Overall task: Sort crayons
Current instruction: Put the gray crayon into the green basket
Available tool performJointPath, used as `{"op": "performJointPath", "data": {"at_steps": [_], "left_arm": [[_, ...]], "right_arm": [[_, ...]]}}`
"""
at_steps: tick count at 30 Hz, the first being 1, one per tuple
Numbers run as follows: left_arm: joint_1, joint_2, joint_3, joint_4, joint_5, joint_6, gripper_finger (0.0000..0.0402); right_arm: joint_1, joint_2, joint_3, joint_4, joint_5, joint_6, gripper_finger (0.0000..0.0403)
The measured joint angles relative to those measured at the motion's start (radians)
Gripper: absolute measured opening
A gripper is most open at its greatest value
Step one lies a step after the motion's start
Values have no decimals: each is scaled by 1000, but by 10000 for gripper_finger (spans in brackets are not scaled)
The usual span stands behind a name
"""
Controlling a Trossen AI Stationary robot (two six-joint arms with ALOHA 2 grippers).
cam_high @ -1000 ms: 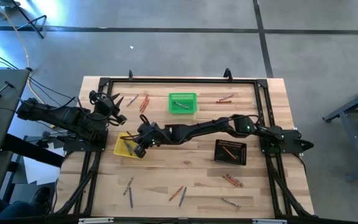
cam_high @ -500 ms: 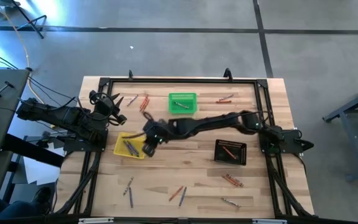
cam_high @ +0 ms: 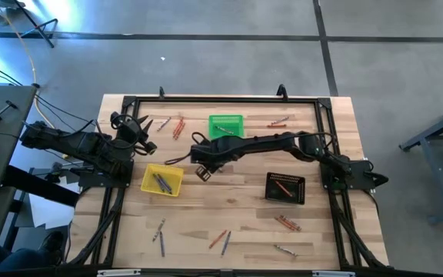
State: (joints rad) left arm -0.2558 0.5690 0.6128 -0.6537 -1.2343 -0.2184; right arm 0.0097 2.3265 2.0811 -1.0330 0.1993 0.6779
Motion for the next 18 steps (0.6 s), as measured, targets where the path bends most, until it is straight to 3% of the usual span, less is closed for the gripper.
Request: {"op": "performJointPath", "data": {"at_steps": [18], "left_arm": [[0, 0, 0, -1, 0, 0, 85]], "right_arm": [[-49, 64, -2, -1, -36, 44, 118]]}}
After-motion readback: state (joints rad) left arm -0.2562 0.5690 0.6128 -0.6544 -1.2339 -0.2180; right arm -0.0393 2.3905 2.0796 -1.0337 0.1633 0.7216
